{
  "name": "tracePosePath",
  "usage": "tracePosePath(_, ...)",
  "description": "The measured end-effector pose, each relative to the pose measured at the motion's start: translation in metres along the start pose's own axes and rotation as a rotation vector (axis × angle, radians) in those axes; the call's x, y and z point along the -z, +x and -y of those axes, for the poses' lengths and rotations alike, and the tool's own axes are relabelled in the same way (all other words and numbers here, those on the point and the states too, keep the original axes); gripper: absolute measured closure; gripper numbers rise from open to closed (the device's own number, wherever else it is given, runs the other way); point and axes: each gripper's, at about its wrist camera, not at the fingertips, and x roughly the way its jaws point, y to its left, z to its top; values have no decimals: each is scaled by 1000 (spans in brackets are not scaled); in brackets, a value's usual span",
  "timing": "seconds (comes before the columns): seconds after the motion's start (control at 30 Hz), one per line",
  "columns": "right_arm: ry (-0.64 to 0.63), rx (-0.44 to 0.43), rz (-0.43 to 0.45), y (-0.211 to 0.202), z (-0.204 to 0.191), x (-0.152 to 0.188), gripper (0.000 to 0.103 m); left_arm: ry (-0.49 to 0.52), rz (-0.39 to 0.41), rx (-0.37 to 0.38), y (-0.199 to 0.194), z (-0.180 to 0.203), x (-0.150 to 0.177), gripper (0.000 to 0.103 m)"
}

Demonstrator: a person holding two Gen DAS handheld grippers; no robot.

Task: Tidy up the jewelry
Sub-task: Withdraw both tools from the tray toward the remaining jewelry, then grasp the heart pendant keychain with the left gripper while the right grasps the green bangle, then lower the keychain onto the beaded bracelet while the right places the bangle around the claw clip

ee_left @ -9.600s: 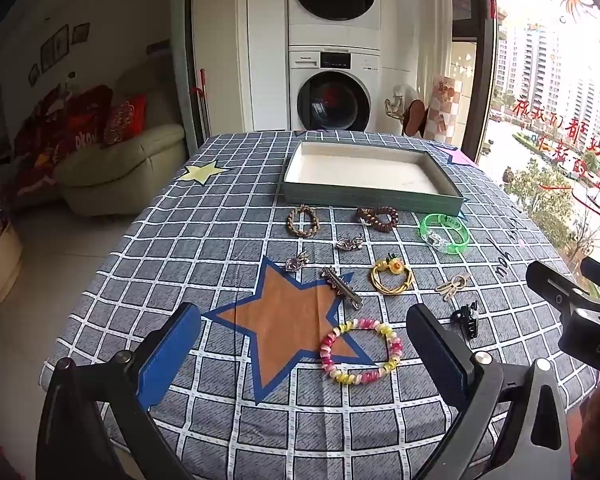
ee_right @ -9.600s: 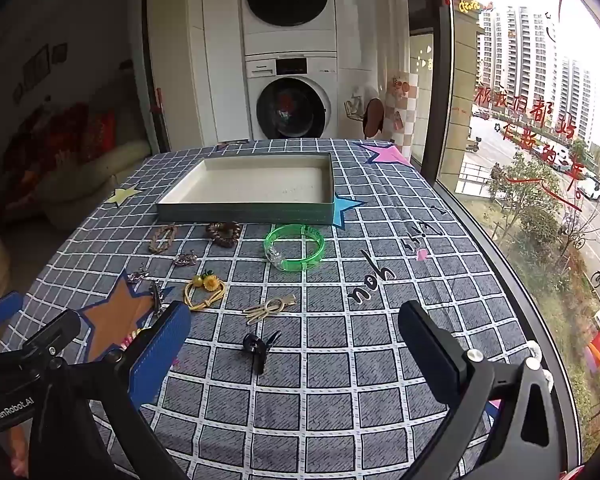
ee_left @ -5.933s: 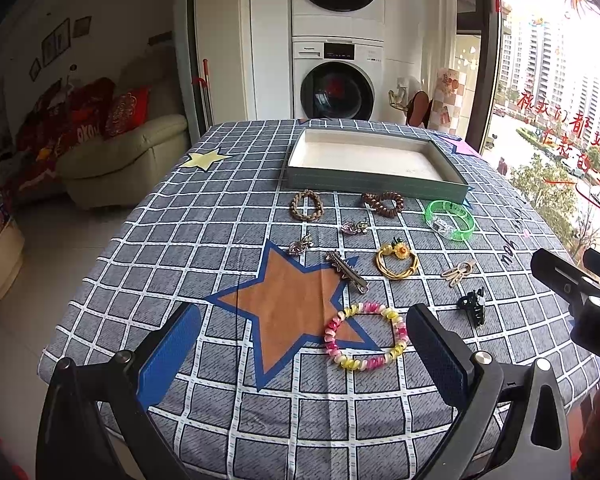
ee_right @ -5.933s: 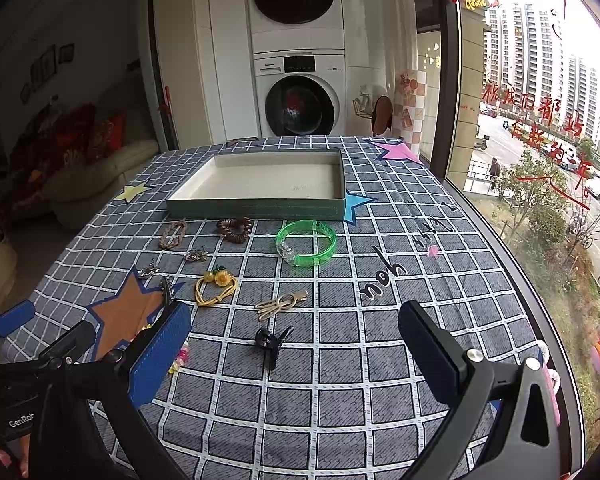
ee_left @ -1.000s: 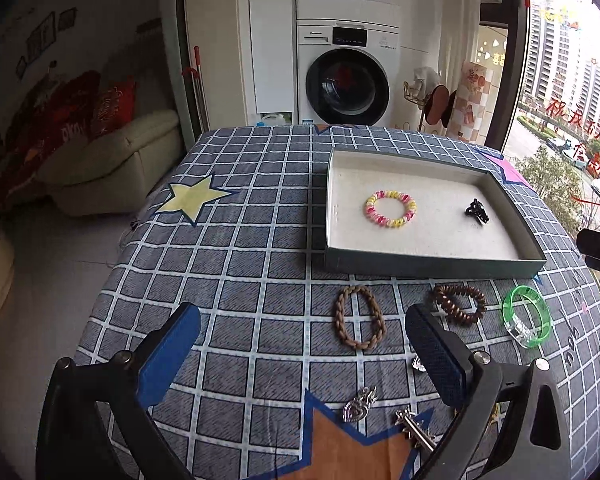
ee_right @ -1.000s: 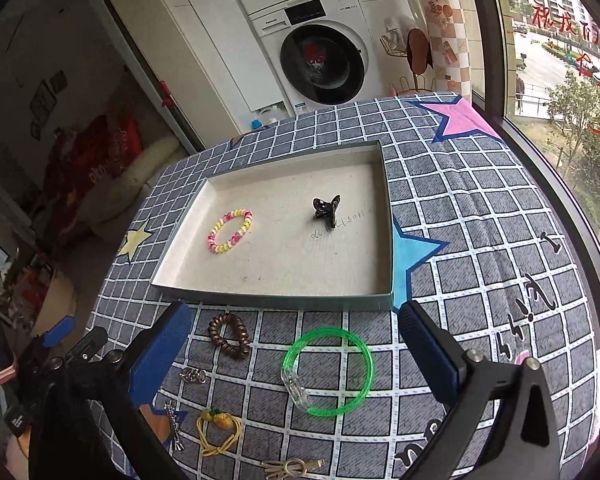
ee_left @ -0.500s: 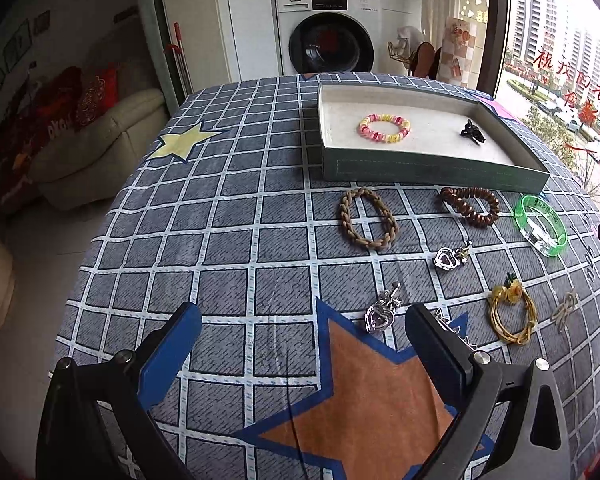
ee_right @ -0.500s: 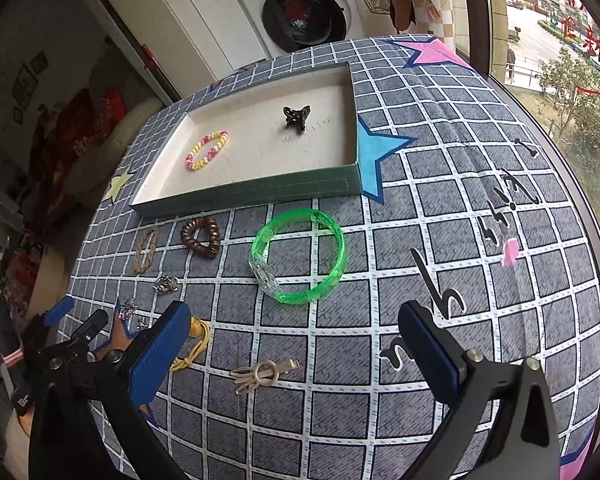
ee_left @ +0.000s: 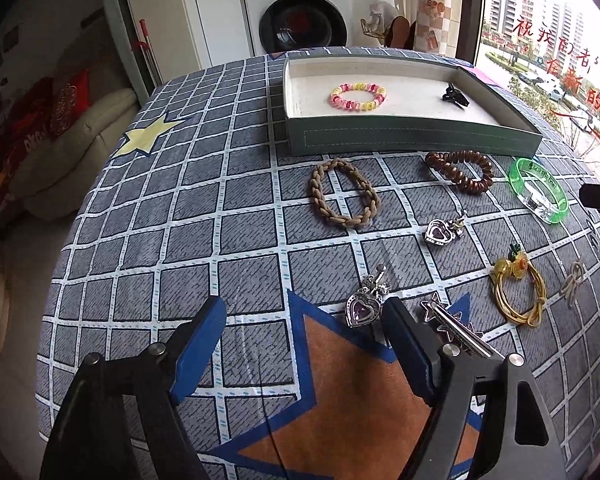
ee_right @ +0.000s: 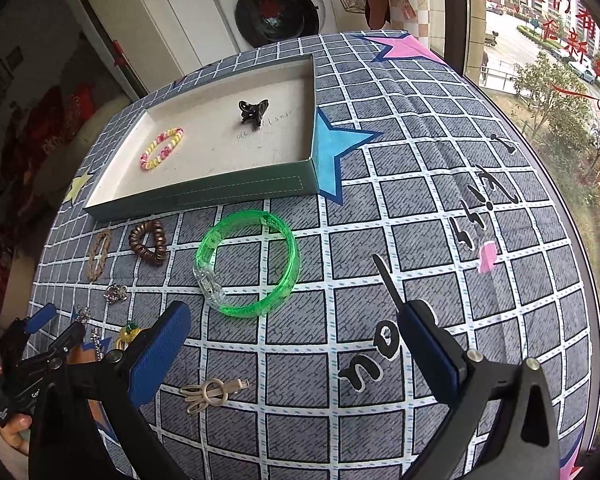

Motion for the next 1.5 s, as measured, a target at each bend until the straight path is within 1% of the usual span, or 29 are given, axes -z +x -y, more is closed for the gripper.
tracePosePath(0.2, -49, 70, -11, 17, -7, -7, 0, 8, 11, 6, 2, 3, -4, 12)
tracePosePath(0.27, -63, 90, -18, 23, -9, -9, 2, 11, 10, 25, 3, 5, -6, 22)
tracePosePath(0.33, -71, 98, -24, 28, -11, -10, 8, 19, 10, 27, 3, 8, -7, 24)
tracePosePath(0.4, -66, 97, -21, 30, -12, -12, 10, 27, 10, 44, 3, 11, -8, 32)
tracePosePath(0.43, -70, 105, -28, 32, -14, -14, 18, 30, 9, 52, 2, 12, -8, 37)
tracePosePath(0.5, -101, 143, -31, 34, -19, -15, 26, 39, 8, 66, 1, 15, -7, 45)
tracePosePath(0.57, -131, 164, -34, 36, -24, -15, 32, 39, 4, 102, 0, 17, -7, 63)
tracePosePath(0.63, -153, 171, -29, 35, -28, -15, 47, 49, 2, 105, -1, 22, -7, 73)
tracePosePath(0.67, -157, 166, -29, 34, -29, -15, 50, 57, 4, 97, -2, 24, -7, 73)
tracePosePath(0.7, -161, 165, -28, 33, -30, -15, 61, 60, 6, 95, -2, 25, -7, 73)
tracePosePath(0.73, -167, 170, -25, 33, -32, -15, 79, 53, 5, 101, -2, 24, -6, 73)
tracePosePath(0.77, -171, 170, -25, 33, -32, -15, 88, 40, 2, 110, -3, 23, -6, 73)
tracePosePath(0.8, -171, 173, -25, 32, -33, -15, 94, 23, 1, 120, -3, 20, -6, 73)
tracePosePath(0.83, -167, 167, -23, 32, -32, -14, 95, 6, 2, 129, -5, 17, -5, 73)
tracePosePath(0.97, -138, 137, 12, 21, -28, -13, 95, -39, 20, 146, -14, 8, -6, 73)
tracePosePath(1.17, -167, 98, 47, -1, -33, -15, 95, -53, 65, 162, -34, 3, -18, 73)
tracePosePath(1.3, -176, 75, 81, -19, -36, -22, 95, -65, 102, 185, -47, 2, -33, 73)
tracePosePath(1.4, -171, 53, 103, -31, -38, -34, 95, -74, 123, 205, -54, 2, -50, 73)
tracePosePath(1.5, -163, 30, 113, -37, -39, -48, 95, -62, 142, 200, -54, 3, -68, 73)
